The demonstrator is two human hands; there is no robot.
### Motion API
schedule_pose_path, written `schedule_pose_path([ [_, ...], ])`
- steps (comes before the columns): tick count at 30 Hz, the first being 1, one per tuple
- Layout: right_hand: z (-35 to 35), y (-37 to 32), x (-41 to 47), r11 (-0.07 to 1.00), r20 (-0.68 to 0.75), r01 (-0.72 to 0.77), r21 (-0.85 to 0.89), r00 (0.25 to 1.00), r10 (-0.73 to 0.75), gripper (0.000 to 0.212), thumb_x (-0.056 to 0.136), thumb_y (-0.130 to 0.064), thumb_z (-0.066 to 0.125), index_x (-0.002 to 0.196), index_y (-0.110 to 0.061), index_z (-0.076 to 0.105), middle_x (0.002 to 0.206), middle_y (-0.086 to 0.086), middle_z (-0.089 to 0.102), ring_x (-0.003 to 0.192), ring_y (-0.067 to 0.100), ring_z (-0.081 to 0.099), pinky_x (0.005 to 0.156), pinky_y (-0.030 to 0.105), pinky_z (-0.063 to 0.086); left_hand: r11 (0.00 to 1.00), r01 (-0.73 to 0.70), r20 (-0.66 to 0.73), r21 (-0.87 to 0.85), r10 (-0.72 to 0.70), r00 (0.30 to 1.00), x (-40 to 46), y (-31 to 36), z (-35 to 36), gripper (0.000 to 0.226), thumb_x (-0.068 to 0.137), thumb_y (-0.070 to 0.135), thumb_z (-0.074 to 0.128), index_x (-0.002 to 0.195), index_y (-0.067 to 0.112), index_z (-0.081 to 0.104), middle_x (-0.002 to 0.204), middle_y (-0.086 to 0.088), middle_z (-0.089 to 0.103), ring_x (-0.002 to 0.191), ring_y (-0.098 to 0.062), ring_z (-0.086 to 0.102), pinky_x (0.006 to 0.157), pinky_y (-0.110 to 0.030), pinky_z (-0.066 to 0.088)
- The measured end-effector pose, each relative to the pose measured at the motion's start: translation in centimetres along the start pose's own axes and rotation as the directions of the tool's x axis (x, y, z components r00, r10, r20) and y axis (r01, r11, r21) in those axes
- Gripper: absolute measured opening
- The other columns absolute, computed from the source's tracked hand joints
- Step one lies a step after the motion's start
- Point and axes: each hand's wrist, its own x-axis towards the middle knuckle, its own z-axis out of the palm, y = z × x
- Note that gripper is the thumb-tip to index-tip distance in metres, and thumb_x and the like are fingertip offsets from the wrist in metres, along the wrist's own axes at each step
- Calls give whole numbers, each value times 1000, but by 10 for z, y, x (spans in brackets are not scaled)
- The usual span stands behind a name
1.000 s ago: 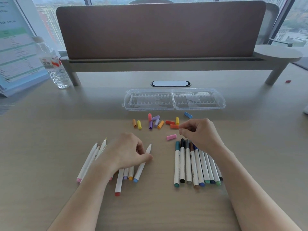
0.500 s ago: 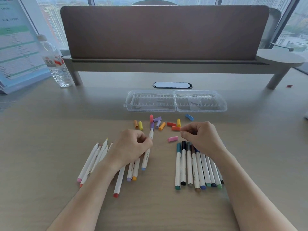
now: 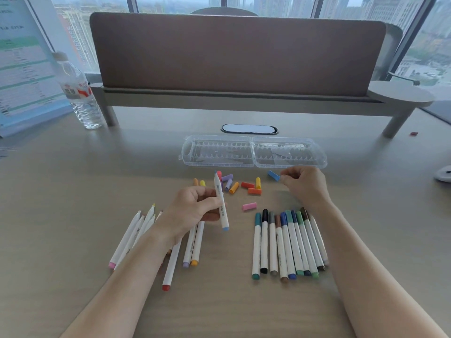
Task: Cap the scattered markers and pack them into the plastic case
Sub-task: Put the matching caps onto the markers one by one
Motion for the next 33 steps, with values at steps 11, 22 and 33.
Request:
schedule_pose_path([
  [11, 21, -12, 24, 945, 201, 139, -296, 976, -80, 33, 94, -14, 60, 125, -15, 67, 111, 7, 72, 99, 24, 64, 87, 32, 50, 996, 16, 34, -86, -13, 999, 1, -2, 1, 14, 95, 9, 65, 105, 3, 73, 100, -18, 76, 88, -23, 74, 77, -31, 61],
  [22, 6, -18, -50, 626, 448, -310, 715, 891, -71, 32, 103, -4, 44, 118, -13, 71, 84, 13, 57, 64, 15, 49, 66, 27, 45, 992, 26, 73, -121, -17, 997, -5, 2, 7, 14, 94, 7, 64, 105, 6, 73, 83, -9, 73, 75, -26, 72, 70, -31, 59],
  [33, 1, -26, -57, 524, 430, -372, 767, 903, 10, 10, 98, -7, 56, 95, -4, 64, 76, 9, 66, 60, 15, 56, 54, 21, 50, 1000, 7, 114, 4, -8, 993, -10, 4, 8, 14, 94, 10, 66, 104, 11, 75, 85, -9, 74, 73, -23, 71, 69, -30, 59],
])
